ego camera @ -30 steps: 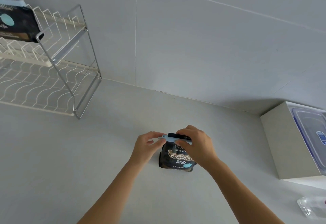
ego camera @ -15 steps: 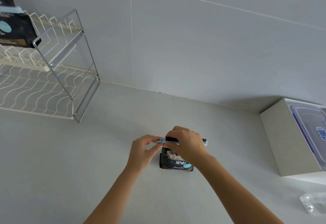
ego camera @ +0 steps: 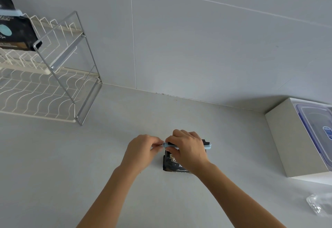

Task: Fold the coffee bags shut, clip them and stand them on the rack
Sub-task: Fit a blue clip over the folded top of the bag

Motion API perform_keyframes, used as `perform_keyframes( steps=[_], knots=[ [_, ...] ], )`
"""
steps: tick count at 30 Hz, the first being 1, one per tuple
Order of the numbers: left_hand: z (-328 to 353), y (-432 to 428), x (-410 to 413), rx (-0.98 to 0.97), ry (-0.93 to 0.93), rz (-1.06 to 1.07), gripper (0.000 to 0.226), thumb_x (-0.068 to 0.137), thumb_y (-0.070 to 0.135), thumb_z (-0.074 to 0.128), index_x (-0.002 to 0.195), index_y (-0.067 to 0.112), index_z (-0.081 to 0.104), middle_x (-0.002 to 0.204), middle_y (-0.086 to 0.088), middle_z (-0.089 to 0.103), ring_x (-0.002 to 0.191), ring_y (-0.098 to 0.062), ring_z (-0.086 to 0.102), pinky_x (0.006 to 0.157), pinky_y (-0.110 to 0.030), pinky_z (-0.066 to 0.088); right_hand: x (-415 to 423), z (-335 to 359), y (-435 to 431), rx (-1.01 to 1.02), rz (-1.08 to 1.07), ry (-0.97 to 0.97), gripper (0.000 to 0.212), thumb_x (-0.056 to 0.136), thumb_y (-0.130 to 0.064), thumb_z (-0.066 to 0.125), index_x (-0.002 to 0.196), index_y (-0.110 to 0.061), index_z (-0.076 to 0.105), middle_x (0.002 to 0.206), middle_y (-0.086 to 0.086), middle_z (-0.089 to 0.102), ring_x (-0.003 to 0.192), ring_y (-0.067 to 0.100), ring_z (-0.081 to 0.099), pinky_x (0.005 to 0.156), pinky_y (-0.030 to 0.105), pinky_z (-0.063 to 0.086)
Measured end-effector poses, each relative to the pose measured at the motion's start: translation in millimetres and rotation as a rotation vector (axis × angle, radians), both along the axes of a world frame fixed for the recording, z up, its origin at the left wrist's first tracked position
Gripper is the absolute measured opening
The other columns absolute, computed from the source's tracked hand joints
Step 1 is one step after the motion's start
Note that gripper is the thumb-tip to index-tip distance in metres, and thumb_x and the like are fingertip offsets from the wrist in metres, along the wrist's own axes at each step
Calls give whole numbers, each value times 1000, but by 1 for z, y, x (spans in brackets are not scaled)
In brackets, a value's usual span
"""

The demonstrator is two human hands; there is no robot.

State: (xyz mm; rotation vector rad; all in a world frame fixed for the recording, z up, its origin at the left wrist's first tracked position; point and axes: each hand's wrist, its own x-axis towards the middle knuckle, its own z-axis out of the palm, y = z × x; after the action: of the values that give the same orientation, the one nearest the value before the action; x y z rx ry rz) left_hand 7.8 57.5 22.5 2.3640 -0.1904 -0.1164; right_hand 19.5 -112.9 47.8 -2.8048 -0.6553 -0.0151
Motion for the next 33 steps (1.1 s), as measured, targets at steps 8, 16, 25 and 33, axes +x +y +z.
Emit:
perform_keyframes(
  steps=[8, 16, 25, 33],
  knots=[
    [-1, -6, -10, -57, -37, 44, 16, 85, 28, 63, 98, 31, 72, 87, 10, 76, 78, -4, 65, 69, -24, 50, -2, -1, -3, 38, -22, -39, 3, 77, -28, 68, 79, -27, 71, 67, -7, 59, 63, 16, 57, 65, 31, 42],
    [-5, -13, -21, -222, 40, 154, 15, 87, 35, 59, 87, 29, 74, 81, 18, 74, 81, 5, 64, 76, -25, 54, -7, -3, -3, 68, -55, -49, 8, 74, -34, 72, 74, -28, 68, 65, -8, 56, 60, 14, 56, 64, 30, 45],
    [-14, -28, -18, -636, 224, 265, 13, 83, 22, 69, 73, 14, 64, 66, 6, 69, 69, -9, 65, 68, -20, 47, -15, 7, -15, 273, -59, 164, 19, 77, -42, 66, 92, -30, 67, 88, -13, 63, 81, 8, 59, 80, 26, 42],
    [-17, -27, -21, -809, 337, 113, 14, 89, 14, 59, 96, 11, 71, 66, 16, 69, 68, 2, 61, 67, -8, 47, -15, 7, -11, 255, -43, 99, 9, 81, -28, 67, 81, -20, 69, 82, -4, 62, 81, 15, 55, 68, 29, 45]
  ],
)
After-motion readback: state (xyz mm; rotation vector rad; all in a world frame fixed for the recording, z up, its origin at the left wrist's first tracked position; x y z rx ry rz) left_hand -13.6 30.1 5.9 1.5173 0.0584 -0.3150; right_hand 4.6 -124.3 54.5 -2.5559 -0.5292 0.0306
